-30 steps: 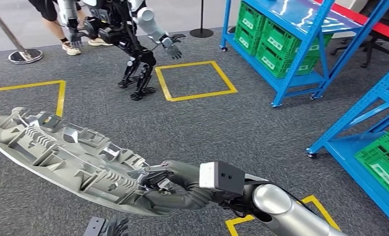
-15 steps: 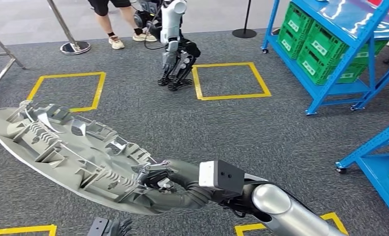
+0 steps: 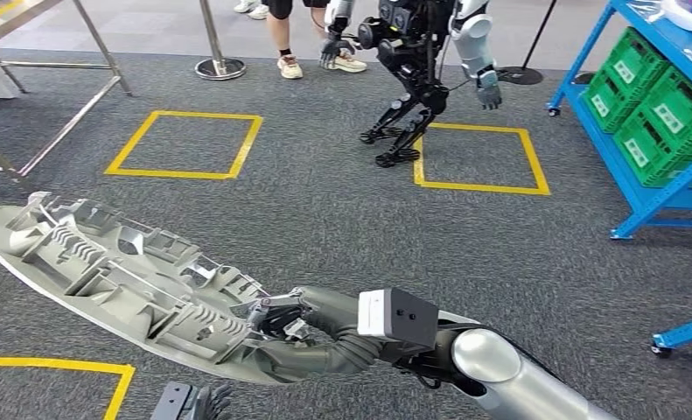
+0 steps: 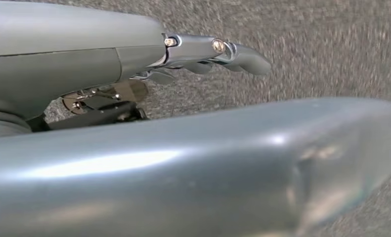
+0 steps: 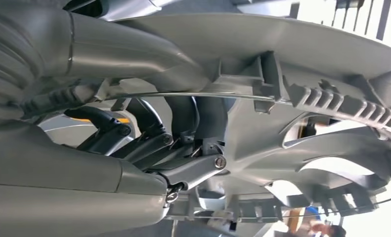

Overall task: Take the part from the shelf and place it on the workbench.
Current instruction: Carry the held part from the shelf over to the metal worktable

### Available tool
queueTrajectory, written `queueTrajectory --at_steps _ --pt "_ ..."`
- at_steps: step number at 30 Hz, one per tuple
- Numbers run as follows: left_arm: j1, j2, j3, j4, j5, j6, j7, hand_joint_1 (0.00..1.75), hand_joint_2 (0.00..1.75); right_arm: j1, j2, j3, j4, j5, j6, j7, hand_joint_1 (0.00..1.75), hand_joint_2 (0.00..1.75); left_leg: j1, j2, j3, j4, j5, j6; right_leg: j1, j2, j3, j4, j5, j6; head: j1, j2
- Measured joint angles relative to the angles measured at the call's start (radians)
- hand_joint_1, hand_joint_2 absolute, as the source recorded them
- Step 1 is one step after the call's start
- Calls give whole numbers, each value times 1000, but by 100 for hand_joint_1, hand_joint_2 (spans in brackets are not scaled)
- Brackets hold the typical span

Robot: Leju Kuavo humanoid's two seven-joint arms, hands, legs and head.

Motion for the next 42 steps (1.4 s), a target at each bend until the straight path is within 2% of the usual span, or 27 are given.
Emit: queueTrajectory --at_steps 2,4,5,7,9,11,13,14,15,16,17,19,20,22,23,25,27,28,29,30,31,33,35,37,39,40,42 --pt "-1 -1 0 -1 0 0 1 0 0 -1 -1 0 0 1 -1 0 175 175 1 -29 1 1 1 -4 -1 36 64 -142 73 -6 0 0" --pt "-2 -2 0 -2 -1 0 2 0 0 -1 -2 0 0 2 -1 -2 175 175 2 -53 -4 2 3 -15 -2 73 103 -233 102 -10 1 0" --pt "-2 -2 0 -2 -1 0 2 0 0 -1 -2 0 -1 3 -2 -2 175 175 4 -63 -7 0 5 -22 0 79 106 -242 100 -13 1 0" --pt "1 -2 0 -2 -1 0 2 0 0 -1 -3 0 -1 4 -4 -2 175 175 7 -73 -12 -3 7 -36 2 55 109 -251 105 -25 2 0" --pt "3 -1 0 -2 -1 0 3 0 0 0 -3 -1 -2 6 -8 -1 175 175 3 -26 -29 30 -14 -44 0 29 117 -261 108 -39 -1 0" --pt "1 -2 0 -3 -1 0 4 0 0 4 -3 -1 -2 6 -11 -2 175 175 2 40 -80 139 -73 -49 1 0 122 -265 107 -47 -4 0" --pt "-1 -2 0 -3 -1 0 4 0 0 9 -3 -2 -2 6 -13 -2 175 175 5 60 -138 257 -118 -56 3 -31 123 -265 103 -49 -4 0" --pt "1 -2 0 -3 -1 0 4 0 0 12 -3 -2 -2 6 -13 -2 175 175 7 64 -147 276 -117 -58 3 -46 124 -264 101 -49 -4 0" --pt "2 -2 0 -3 -1 -1 4 0 0 13 -3 -2 -2 6 -14 -1 175 175 8 69 -134 253 -96 -60 3 -60 126 -264 99 -47 -4 0" --pt "3 -1 0 -3 -1 -1 4 0 0 14 -4 -2 -2 7 -14 -1 175 175 9 80 -102 195 -64 -60 3 -72 128 -264 97 -45 -4 0" --pt "3 -1 0 -4 -1 -1 4 0 0 14 -4 -2 -2 7 -14 -1 175 175 8 108 -62 120 -35 -59 4 -83 132 -262 94 -41 -4 0" --pt "1 -1 0 -4 -1 -1 4 0 0 15 -4 -2 -3 7 -14 -1 175 175 4 151 -7 17 -4 -46 11 -102 137 -259 86 -31 -2 0" --pt "1 -1 0 -5 -1 -1 4 0 0 15 -4 -2 -3 7 -14 -2 175 175 1 159 0 -1 -3 -38 14 -111 139 -258 84 -25 -1 0" --pt "2 -1 0 -4 -1 -1 4 0 0 15 -4 -2 -4 7 -15 -2 175 175 -1 133 -2 -2 -1 -23 14 -132 144 -259 79 -15 1 0" --pt "4 -1 0 -4 0 -1 3 0 0 15 -4 -3 -5 7 -16 -1 175 175 0 119 -2 -4 1 -17 11 -124 145 -253 73 -8 1 0" --pt "4 -1 0 -4 0 -1 2 0 0 16 -5 -4 -8 7 -17 -1 175 175 4 93 1 -8 5 -5 4 -73 121 -191 33 2 4 0" --pt "2 -3 0 -5 1 -1 1 0 0 19 -7 -5 -10 7 -17 -2 175 175 6 65 0 -7 5 1 2 -19 56 -59 -29 7 6 0" --pt "2 -3 0 -5 1 -1 1 0 0 22 -8 -5 -10 7 -17 -2 175 175 5 50 -1 -7 5 2 3 -10 24 -2 -46 7 7 0" --pt "2 -3 0 -5 0 -1 1 0 0 24 -8 -5 -10 8 -17 -2 175 175 5 35 -1 -5 5 2 3 -7 6 25 -45 6 7 0" --pt "3 -3 0 -4 0 -1 1 0 0 26 -8 -6 -10 8 -17 -2 175 175 5 19 0 -4 5 2 3 -4 7 11 -22 4 7 0" --pt "4 -3 0 -4 0 -1 1 0 0 27 -9 -6 -10 8 -17 -1 175 175 5 3 1 -3 5 1 3 3 28 -43 16 1 7 0" --pt "4 -4 0 -5 1 -1 1 0 0 27 -10 -6 -10 8 -17 -1 175 175 5 -25 -1 -1 5 -5 0 44 87 -182 82 -5 7 0" --pt "3 -5 0 -5 1 -1 1 0 0 28 -10 -6 -11 8 -17 -2 175 175 6 -46 -6 -1 8 -17 1 72 115 -248 100 -10 7 0" --pt "6 -4 0 -4 1 -1 1 0 0 28 -9 -6 -12 8 -17 -2 175 175 8 -66 -11 -7 13 -33 3 55 116 -253 101 -19 8 0" --pt "9 -3 0 -4 1 -1 1 0 0 28 -9 -6 -13 9 -17 -2 175 175 6 -45 -20 9 1 -43 1 31 122 -262 105 -33 6 0" --pt "9 -2 0 -4 1 -1 1 0 0 28 -8 -6 -14 9 -17 -2 175 175 4 -17 -36 42 -21 -47 -1 18 125 -266 107 -39 4 0" --pt "6 -3 0 -4 1 -1 1 0 0 30 -8 -6 -16 8 -17 -2 175 175 4 43 -93 164 -87 -53 2 -10 127 -268 105 -47 1 0"
